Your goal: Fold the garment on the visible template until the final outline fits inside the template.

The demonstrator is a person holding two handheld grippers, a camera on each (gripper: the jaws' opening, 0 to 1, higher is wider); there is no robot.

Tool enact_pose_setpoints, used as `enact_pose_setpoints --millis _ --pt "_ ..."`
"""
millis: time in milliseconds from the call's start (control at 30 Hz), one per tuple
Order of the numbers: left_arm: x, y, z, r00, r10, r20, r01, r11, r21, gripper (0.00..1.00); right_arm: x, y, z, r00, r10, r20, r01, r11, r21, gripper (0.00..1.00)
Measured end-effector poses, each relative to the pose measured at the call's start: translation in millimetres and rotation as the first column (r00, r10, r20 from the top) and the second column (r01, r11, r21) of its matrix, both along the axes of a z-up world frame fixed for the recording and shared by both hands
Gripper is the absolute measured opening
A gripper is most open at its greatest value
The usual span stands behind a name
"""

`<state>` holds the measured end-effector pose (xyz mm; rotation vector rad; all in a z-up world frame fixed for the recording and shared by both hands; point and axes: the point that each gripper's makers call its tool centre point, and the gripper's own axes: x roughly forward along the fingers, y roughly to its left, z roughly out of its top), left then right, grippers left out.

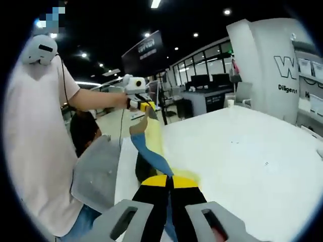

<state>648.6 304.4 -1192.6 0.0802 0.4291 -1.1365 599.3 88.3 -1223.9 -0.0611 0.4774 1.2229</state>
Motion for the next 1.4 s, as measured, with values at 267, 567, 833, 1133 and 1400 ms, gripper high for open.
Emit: enact_pose_setpoints --millis 267,567,833,1133,1400 --pt "69.2 -5 -23.2 0.995 0.090 -0.038 -0.089 0.996 0.030 0.08 68 -5 -16.9 0.994 -0.071 -0.086 0.075 0.997 0.034 0.00" --pt "134.5 -6 -81.7 0.964 0.229 -0.138 -0.214 0.970 0.114 0.08 137 -4 -70.2 0.965 -0.175 -0.195 0.174 0.985 -0.023 0.00" --pt "168.1 3 -153.4 0.889 0.389 -0.242 -0.332 0.911 0.247 0.08 180 -20 -142.6 0.868 -0.366 -0.335 0.325 0.930 -0.173 0.00" --pt "183.6 8 -185.2 0.842 0.482 -0.241 -0.392 0.854 0.342 0.05 204 -26 -183.5 0.786 -0.515 -0.342 0.431 0.853 -0.296 0.00" --pt "161.3 12 -180.2 0.856 0.469 -0.219 -0.383 0.858 0.342 0.13 210 -39 -176.3 0.794 -0.573 -0.204 0.502 0.807 -0.312 0.00"
